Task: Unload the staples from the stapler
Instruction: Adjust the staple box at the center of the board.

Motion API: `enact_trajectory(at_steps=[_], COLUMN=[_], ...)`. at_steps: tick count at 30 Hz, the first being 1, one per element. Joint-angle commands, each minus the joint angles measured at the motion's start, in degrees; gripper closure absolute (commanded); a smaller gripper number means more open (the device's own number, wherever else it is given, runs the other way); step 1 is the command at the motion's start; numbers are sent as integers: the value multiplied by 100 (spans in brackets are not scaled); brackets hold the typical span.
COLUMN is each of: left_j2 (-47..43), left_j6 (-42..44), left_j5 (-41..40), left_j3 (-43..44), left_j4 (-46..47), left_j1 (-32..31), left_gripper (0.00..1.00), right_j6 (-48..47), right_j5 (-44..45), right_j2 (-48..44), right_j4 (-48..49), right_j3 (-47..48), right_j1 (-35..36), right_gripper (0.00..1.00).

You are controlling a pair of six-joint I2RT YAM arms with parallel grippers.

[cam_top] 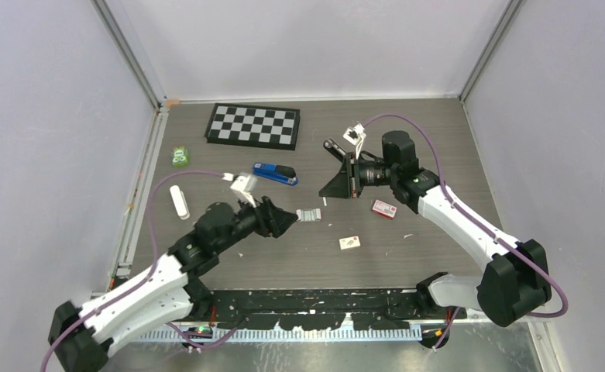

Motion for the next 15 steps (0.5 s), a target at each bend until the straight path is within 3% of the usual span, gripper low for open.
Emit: enact_trajectory(at_steps=[1,4,6,15], left_j2=[1195,2070,2610,4244], left_j6=[494,522,521,462], left_j5=[-585,-475,-386,-149], left_j3=[361,502,651,928], left_j4=[-226,202,421,1516], left_j1=[51,341,535,1077], left_gripper=[43,63,69,73], right_j6=[-1052,-1248,-1335,-1374], right_j5=[532,712,840,1257], right_j2=[-128,-83,-14,315], right_j4=[-781,-903,-966,-860], right_j3=[212,184,175,35], right_j1=[-76,-91,-91,-44], right_gripper=[90,90,90,91])
